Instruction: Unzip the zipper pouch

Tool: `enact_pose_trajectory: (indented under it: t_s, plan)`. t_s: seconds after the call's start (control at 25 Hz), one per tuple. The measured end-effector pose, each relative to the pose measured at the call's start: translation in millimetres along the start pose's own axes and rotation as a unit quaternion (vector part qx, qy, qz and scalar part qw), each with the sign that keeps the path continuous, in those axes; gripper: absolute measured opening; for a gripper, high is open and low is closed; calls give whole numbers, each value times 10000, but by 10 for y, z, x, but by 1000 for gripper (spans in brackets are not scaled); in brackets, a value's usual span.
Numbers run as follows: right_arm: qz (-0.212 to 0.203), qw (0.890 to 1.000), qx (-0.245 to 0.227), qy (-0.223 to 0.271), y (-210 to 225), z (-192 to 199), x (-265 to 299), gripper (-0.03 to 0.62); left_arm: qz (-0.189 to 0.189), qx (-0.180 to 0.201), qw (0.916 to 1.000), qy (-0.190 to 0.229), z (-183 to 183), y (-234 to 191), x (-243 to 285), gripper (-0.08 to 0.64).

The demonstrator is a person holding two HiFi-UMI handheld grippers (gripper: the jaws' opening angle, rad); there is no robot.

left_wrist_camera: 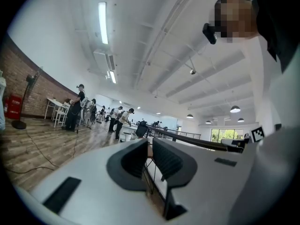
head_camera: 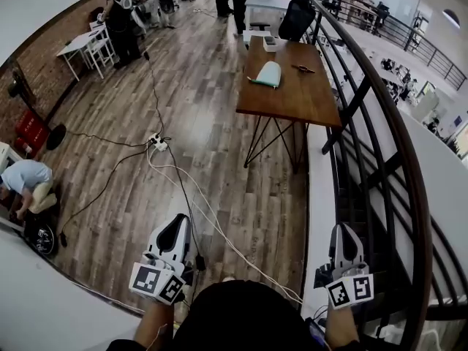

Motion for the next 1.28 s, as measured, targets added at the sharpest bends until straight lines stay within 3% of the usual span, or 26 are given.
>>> enact_pose_trajectory:
  t_s: [0.04,0.12,0.24,0.44,0.64,0.92,1.28]
  plan:
    - [17,10000,-70,42,-28,-12,5,-3,42,3,10000,15,-3,-15,2,33]
    - [-3,9999,-139,99,-96,-33,25,109,149,0,9999,17,-4,-42,17,156]
    - [5,9998,-94,198,-199,-54,59,198,254,130,9996,-34,-10,-75,35,234]
    - [21,9997,113,197,-362,-47,83,345,376,81,9993,-24,-14,-146,16,270]
    - [-70,9998,-161,64,-500,-32,121,340,370,12,9993,7,5,-239,11,270]
    - [37,9999,-140,38,-366,5,237,325,267,20,9996,9,6,-338,174,269]
    - [-282,9996,-88,35,84,27,1070,325,2,203,9997,156,-100,-387,810,272]
Point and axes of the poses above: the fingertips, and each gripper's own axes: x forward along the fingers, y to its right, z out of its underside, the point moved 5 cm from there along -x, backward along the fingers, and after that the axes turned 6 degrees about z, right-handed, at the moved point
